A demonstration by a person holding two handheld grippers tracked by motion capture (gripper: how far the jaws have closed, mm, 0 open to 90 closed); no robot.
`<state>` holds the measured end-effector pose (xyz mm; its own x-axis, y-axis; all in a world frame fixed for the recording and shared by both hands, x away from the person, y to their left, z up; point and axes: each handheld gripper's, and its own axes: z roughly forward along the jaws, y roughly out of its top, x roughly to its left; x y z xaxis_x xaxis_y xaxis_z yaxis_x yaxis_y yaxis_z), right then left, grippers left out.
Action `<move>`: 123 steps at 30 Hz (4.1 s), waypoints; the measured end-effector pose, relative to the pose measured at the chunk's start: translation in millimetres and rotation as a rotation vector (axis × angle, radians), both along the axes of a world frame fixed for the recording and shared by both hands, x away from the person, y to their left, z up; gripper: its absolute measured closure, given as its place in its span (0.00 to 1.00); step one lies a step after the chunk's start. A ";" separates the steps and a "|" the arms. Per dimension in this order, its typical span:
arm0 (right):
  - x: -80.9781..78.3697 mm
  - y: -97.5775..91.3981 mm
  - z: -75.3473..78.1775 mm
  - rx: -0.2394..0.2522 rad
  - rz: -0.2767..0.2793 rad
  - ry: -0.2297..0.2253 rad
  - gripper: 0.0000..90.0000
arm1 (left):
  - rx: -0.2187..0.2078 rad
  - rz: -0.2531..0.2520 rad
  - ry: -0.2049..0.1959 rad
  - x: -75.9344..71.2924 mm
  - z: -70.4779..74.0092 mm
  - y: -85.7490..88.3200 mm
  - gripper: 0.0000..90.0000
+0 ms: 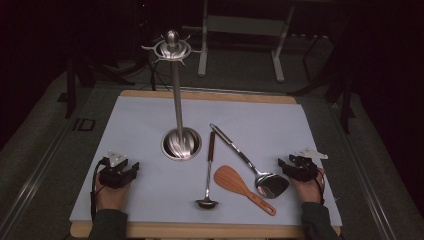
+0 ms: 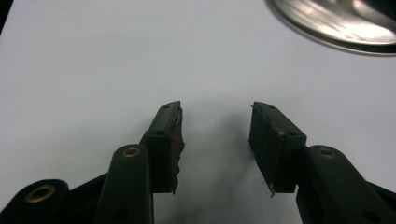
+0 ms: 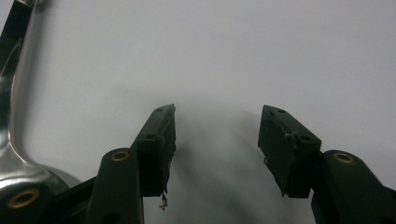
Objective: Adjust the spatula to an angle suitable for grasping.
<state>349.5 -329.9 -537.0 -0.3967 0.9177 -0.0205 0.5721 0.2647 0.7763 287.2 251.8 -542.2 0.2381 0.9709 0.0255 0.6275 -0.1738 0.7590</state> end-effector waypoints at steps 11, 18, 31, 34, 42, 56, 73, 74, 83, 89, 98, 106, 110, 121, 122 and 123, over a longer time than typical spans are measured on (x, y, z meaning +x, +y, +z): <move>-1.4 1.1 0.2 -0.004 0.022 -0.007 0.51 | -0.039 -0.091 -0.077 -8.2 2.3 1.5 0.66; -0.1 3.3 0.4 -0.014 0.067 0.010 0.56 | -0.039 -0.125 -0.091 -9.6 3.0 0.7 0.66; 5.2 5.8 16.1 0.018 0.152 0.048 0.69 | -0.052 -0.124 -0.117 -12.5 3.1 1.6 0.65; 7.6 11.5 27.5 0.007 0.172 0.044 0.71 | -0.049 -0.127 -0.118 -12.8 3.0 1.2 0.65; 19.0 35.0 54.6 -0.001 0.223 0.058 0.74 | -0.031 -0.131 -0.120 -13.1 2.6 -0.7 0.65; 47.5 91.3 63.6 -0.065 0.316 0.106 0.79 | -0.013 -0.142 -0.119 -13.4 2.6 -2.4 0.65; 81.3 160.3 48.2 -0.138 0.375 0.207 0.79 | -0.009 -0.143 -0.123 -13.6 2.4 -3.5 0.65; 81.3 160.3 48.2 -0.138 0.375 0.207 0.79 | -0.009 -0.143 -0.123 -13.6 2.4 -3.5 0.65; 97.8 181.6 38.3 -0.175 0.361 0.260 0.74 | -0.007 -0.145 -0.123 -13.7 2.4 -3.6 0.64; 105.9 191.9 31.2 -0.213 0.361 0.299 0.75 | -0.009 -0.146 -0.124 -13.8 2.3 -3.6 0.64; 111.0 183.5 30.9 -0.196 0.363 0.327 0.75 | -0.012 -0.149 -0.130 -14.4 2.5 -3.1 0.64; 99.0 153.7 33.3 -0.219 0.377 0.349 0.75 | -0.009 -0.145 -0.134 -14.9 2.5 -3.3 0.64; 86.4 138.7 34.5 -0.235 0.387 0.361 0.75 | -0.002 -0.143 -0.135 -15.1 2.5 -3.8 0.64; 73.0 140.9 45.8 -0.388 0.492 0.516 0.74 | 0.001 -0.144 -0.133 -15.0 2.5 -4.0 0.63; 74.5 142.3 46.2 -0.403 0.497 0.519 0.74 | 0.000 -0.142 -0.133 -14.9 2.5 -3.9 0.63; 76.0 143.9 46.3 -0.409 0.497 0.535 0.73 | 0.000 -0.142 -0.133 -14.8 2.5 -3.8 0.63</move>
<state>425.6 -186.0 -490.7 -0.8040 0.5946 -0.0080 0.5785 0.7852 0.2207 272.3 248.0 -539.7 0.3675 0.9277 0.0654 0.4912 -0.2533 0.8334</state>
